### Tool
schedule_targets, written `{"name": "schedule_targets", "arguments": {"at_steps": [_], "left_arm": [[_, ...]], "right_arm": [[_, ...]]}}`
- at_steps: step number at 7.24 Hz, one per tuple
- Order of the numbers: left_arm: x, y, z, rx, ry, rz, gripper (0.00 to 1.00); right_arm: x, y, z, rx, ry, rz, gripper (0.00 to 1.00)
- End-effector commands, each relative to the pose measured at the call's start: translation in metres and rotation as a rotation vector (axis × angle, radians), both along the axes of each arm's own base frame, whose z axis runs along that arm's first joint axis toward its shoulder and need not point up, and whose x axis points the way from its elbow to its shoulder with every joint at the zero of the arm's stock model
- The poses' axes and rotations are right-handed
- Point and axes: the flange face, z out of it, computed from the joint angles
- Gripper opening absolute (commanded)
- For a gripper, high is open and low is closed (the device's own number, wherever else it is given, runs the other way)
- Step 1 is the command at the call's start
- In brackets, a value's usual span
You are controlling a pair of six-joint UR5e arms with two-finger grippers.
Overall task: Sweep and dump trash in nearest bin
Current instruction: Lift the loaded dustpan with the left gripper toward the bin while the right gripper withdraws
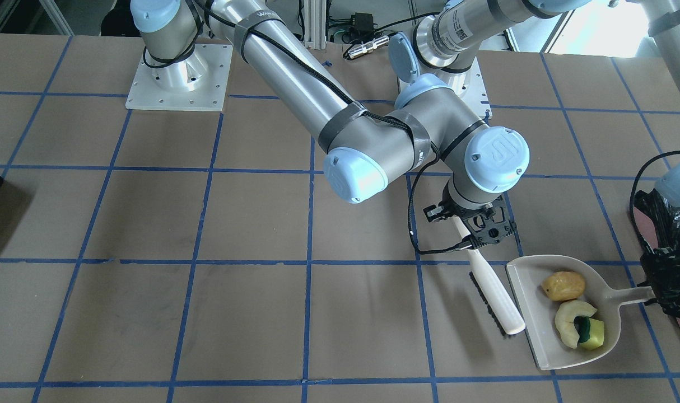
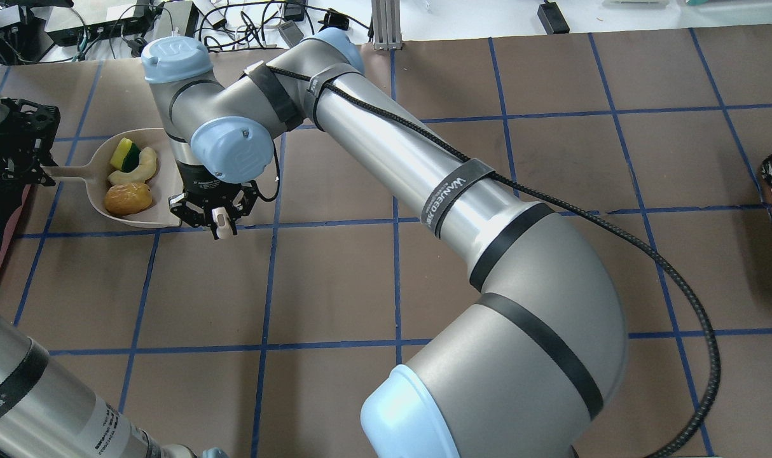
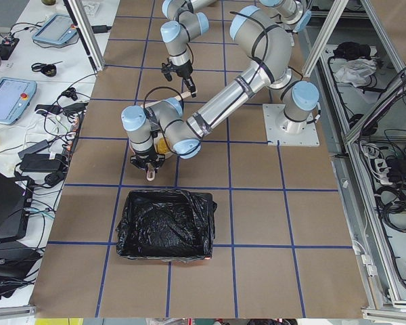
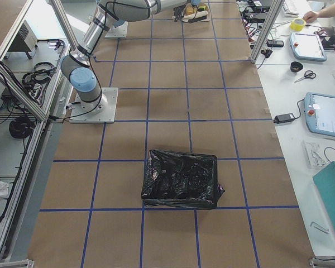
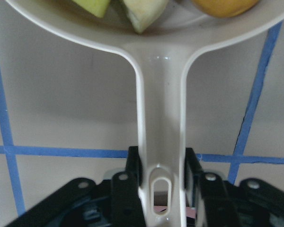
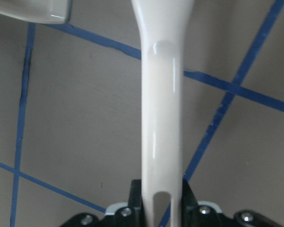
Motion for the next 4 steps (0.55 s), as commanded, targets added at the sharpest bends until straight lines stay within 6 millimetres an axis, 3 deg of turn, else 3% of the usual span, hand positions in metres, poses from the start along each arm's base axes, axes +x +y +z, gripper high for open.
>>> {"name": "schedule_targets", "arguments": {"at_steps": [1,3,4], "left_arm": [[-0.001,0.005,0.02,-0.014,-0.003,0.008,0.0],[0.007,0.019,0.055,-0.029,0.006,0.028,0.0],[0.023,0.03,0.075,-0.041,-0.001,0.054,0.0]], "right_arm": [[-0.044,0.036,0.024,0.026,0.085,-0.128,0.0],[-0.098,0.089,0.024,0.022,0.193,-0.176,0.0],[-0.121,0.115,0.015,0.013,0.198,-0.236,0.0]]}}
